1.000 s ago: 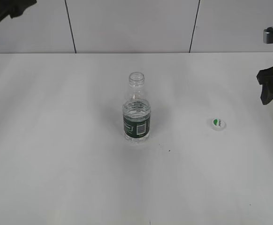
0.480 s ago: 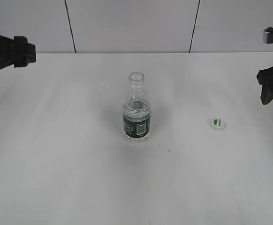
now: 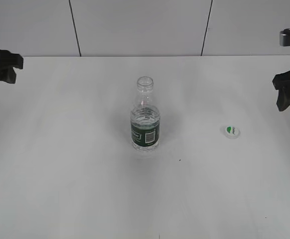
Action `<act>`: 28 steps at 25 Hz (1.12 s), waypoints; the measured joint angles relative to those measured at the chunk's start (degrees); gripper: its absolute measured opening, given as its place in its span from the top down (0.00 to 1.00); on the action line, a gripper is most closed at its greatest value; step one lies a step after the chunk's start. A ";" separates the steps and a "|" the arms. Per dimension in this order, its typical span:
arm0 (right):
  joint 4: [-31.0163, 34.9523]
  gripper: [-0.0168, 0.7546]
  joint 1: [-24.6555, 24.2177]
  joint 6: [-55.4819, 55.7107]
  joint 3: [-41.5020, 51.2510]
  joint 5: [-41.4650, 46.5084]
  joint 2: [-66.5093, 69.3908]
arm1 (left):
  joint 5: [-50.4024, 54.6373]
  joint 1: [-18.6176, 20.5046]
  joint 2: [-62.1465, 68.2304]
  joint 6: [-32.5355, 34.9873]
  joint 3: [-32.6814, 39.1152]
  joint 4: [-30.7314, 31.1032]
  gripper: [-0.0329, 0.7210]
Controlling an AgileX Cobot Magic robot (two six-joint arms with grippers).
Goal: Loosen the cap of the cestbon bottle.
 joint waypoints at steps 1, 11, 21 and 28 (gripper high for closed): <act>0.00 0.21 0.00 0.00 0.00 0.00 0.00 | 0.56 0.06 0.00 0.00 0.00 0.00 0.34; 1.30 0.21 0.00 0.07 0.00 -3.74 0.00 | 4.72 0.10 -0.27 0.05 -0.02 0.64 0.34; 2.57 0.21 0.00 -0.79 0.00 -1.86 -2.89 | 8.99 0.10 -7.88 1.11 -0.02 2.16 0.36; 2.42 0.21 0.00 -0.80 0.00 -1.85 -7.86 | 17.64 0.10 -17.19 1.30 -0.02 2.30 0.37</act>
